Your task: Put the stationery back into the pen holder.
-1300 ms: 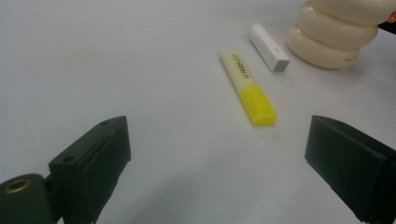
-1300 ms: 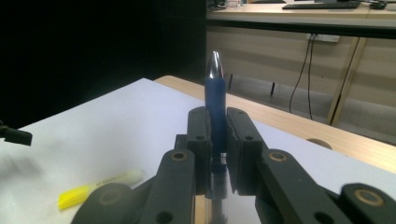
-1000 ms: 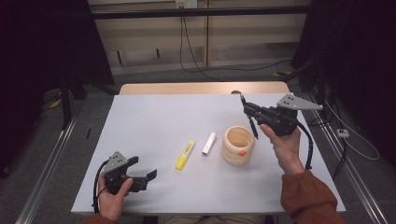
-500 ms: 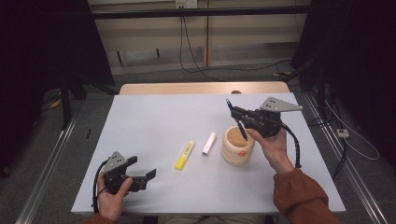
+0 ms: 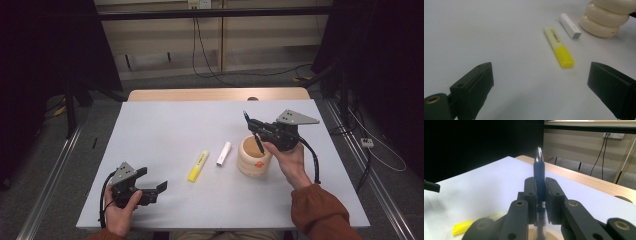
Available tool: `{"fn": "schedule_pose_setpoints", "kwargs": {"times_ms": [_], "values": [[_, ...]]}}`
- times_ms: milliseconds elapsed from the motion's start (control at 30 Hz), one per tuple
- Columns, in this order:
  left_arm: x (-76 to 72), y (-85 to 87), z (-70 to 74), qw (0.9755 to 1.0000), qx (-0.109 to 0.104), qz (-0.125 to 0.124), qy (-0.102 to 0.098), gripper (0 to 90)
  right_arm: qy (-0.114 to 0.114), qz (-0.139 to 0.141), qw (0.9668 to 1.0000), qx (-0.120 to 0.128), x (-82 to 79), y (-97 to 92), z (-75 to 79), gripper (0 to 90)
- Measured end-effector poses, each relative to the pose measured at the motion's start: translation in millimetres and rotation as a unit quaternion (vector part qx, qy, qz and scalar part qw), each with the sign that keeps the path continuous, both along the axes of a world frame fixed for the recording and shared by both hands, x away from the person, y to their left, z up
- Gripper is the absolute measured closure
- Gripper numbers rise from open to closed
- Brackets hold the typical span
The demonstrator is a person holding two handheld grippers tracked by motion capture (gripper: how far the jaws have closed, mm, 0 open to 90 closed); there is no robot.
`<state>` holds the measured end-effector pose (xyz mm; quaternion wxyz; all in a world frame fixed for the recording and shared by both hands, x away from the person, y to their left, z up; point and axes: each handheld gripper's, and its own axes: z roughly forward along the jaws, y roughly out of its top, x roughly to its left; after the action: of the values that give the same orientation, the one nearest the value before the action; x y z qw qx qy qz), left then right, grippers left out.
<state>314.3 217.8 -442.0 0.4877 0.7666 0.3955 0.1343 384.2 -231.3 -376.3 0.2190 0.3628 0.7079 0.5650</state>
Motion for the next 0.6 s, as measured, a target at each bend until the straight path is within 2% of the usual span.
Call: {"fn": "schedule_pose_setpoints", "kwargs": {"times_ms": [300,367,600], "values": [[-0.2,0.5,0.3,1.0,-0.003,0.002,0.0,6.6,0.014,-0.006,0.9998,-0.012,1.1,0.5,-11.8,80.8],[-0.1,0.3,0.4,1.0,-0.003,0.001,0.001,6.5,0.021,-0.011,0.9997,-0.007,0.7,-1.8,-14.6,80.8],[-0.3,0.2,0.3,1.0,-0.001,-0.001,0.001,6.5,0.021,-0.015,0.9996,-0.011,-3.2,-5.4,-17.7,80.6]]}}
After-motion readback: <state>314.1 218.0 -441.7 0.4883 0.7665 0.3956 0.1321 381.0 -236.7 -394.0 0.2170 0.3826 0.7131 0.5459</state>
